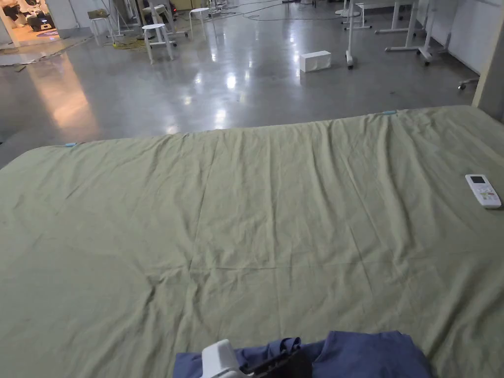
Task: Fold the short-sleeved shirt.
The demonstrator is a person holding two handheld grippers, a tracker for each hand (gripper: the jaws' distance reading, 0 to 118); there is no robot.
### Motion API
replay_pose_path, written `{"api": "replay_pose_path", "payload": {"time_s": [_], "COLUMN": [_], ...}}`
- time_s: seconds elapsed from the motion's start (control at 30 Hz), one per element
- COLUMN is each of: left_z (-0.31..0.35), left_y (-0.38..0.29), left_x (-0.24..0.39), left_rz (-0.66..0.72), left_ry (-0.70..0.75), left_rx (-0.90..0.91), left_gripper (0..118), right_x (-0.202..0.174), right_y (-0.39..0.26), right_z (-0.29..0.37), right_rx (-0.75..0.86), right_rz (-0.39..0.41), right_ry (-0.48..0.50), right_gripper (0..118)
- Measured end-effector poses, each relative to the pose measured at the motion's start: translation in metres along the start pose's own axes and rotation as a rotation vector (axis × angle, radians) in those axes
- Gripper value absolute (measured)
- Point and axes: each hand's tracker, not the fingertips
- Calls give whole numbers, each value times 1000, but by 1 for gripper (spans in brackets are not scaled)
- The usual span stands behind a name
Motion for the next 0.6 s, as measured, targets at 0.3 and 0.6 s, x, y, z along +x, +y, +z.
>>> {"api": "replay_pose_path", "payload": {"time_s": [0.3, 0.6], "left_z": [11, -55], "left_y": [-3, -27], "left_x": [-29, -41], "left_rz": [76, 109], "left_ry": [191, 153], "left_rx": [56, -73], "left_gripper": [3, 1], "right_x": [-7, -22], "right_y": [9, 10], "right_z": [-1, 5], "right_rx": [20, -18], "right_rz": [-26, 30], "right_ry": [66, 12], "right_gripper": [0, 0]}}
